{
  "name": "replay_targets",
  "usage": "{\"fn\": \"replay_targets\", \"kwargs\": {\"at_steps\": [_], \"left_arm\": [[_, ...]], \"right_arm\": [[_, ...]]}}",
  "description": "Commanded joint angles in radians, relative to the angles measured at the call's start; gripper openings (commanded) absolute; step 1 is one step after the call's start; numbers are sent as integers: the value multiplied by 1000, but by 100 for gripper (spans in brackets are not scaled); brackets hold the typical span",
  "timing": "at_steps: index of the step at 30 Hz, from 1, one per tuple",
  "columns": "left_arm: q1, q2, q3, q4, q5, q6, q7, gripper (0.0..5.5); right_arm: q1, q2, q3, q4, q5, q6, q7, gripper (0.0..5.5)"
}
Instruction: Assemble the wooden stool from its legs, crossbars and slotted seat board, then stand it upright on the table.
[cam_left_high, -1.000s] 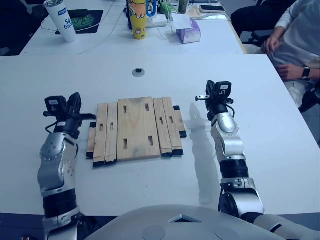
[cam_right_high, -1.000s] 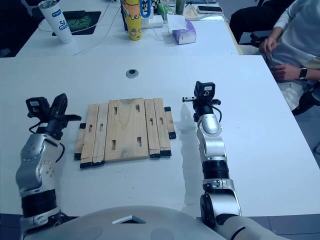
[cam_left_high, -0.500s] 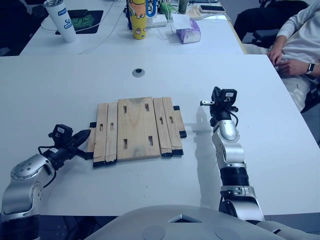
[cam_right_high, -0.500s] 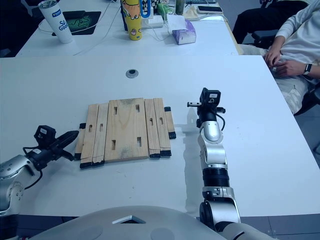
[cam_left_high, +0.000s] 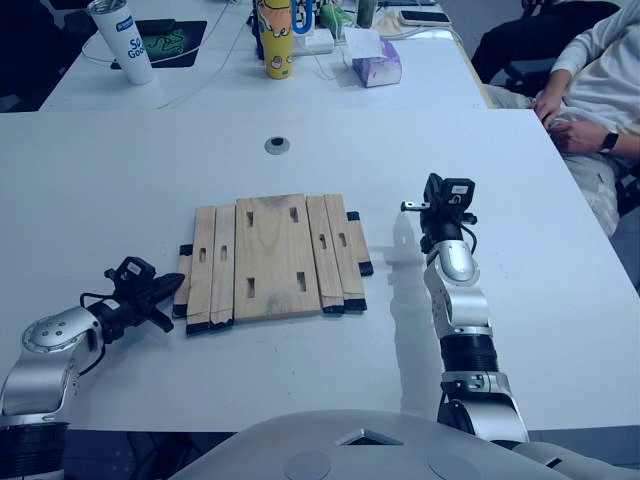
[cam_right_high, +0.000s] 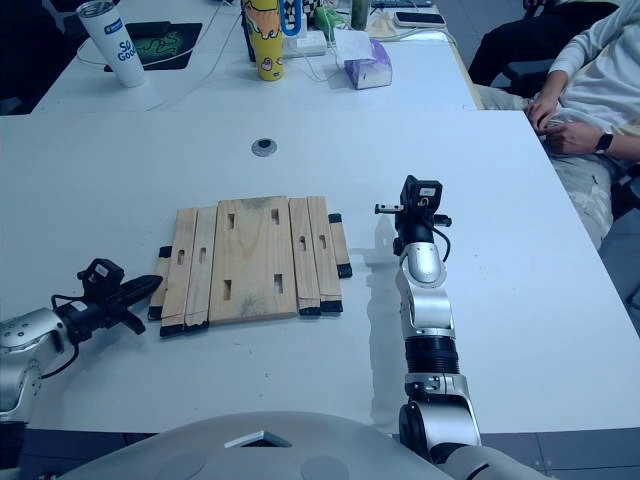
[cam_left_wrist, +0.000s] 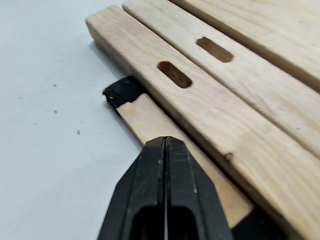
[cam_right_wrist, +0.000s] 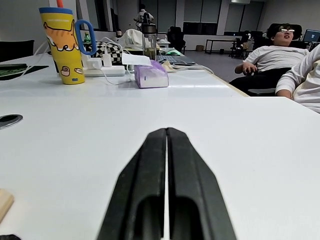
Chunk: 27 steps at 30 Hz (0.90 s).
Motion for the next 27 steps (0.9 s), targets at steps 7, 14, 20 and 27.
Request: {"fn": "replay_targets", "kwargs": {"at_steps": [7, 14, 20, 27], "left_arm": [[25, -4, 81, -115, -113, 56, -25, 1], [103, 107, 143, -137, -166, 66, -198, 1], [179, 187, 102, -166, -153, 70, -337, 1], [234, 231, 84, -167, -119, 67, -390, 1]], "right_arm": [[9, -8, 1, -10, -7, 6, 5, 0], [15, -6, -1, -6, -8, 5, -1, 0], [31, -1, -6, -26, -7, 7, -13, 0], [31, -2, -8, -26, -6, 8, -13, 0]]}}
